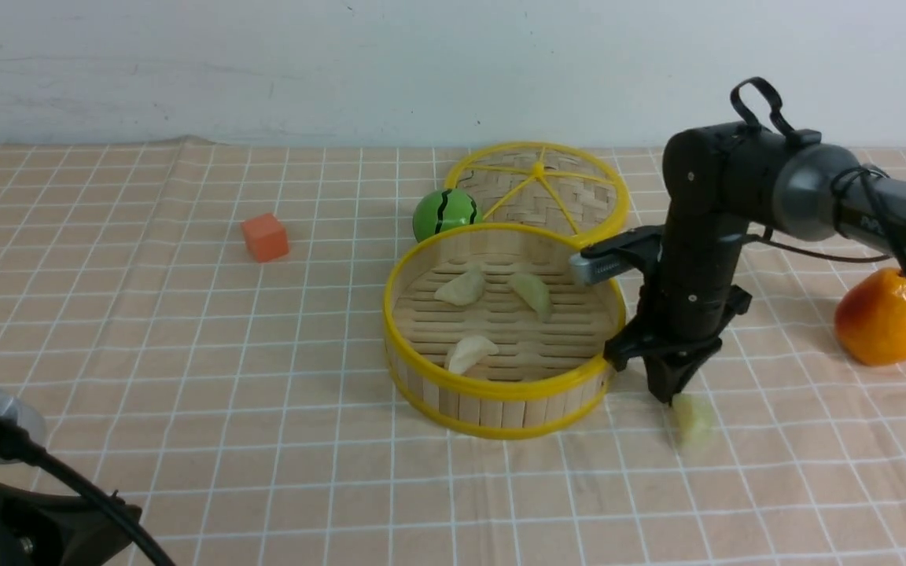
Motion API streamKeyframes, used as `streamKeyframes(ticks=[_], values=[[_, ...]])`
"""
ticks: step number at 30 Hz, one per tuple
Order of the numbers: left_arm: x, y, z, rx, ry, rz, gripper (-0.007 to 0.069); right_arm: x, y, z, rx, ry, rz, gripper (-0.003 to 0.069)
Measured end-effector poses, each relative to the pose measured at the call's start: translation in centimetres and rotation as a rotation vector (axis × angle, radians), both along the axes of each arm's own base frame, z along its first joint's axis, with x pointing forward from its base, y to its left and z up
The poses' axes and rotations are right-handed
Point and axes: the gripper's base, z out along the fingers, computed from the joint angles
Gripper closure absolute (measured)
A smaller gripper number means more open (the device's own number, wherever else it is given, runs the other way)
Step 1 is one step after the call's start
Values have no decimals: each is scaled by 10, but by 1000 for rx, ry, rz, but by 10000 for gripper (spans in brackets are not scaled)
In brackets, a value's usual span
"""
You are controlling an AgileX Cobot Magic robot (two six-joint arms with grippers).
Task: Put the dumplings into the steamer on the table with the brown tablecloth.
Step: 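Reach for and grasp a dumpling lying on the table beside the steamer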
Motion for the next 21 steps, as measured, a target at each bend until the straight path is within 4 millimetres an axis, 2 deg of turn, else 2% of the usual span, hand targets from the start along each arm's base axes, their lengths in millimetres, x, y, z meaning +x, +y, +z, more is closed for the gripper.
streamKeyframes(ticks=[4,5,6,8,12,14,17,18,21], values=[[0,0,0,0,0,0,571,-6,-4,38,3,-85,11,678],[0,0,0,0,0,0,570,-6,-4,38,3,-85,12,678],[0,0,0,0,0,0,568,-9,-5,52,6,-117,15,678],[0,0,0,1,1,0,567,-12,-6,63,10,-141,16,678],[0,0,0,1,1,0,564,-13,-6,68,14,-147,1,672],[0,0,0,1,2,0,560,-12,-6,64,16,-137,-40,645],[0,0,0,3,5,1,556,-13,-6,57,29,-106,-107,543],[0,0,0,3,5,1,556,-13,-6,57,29,-104,-111,543],[-1,1,-1,7,11,2,553,-22,-7,38,18,-31,-152,359]])
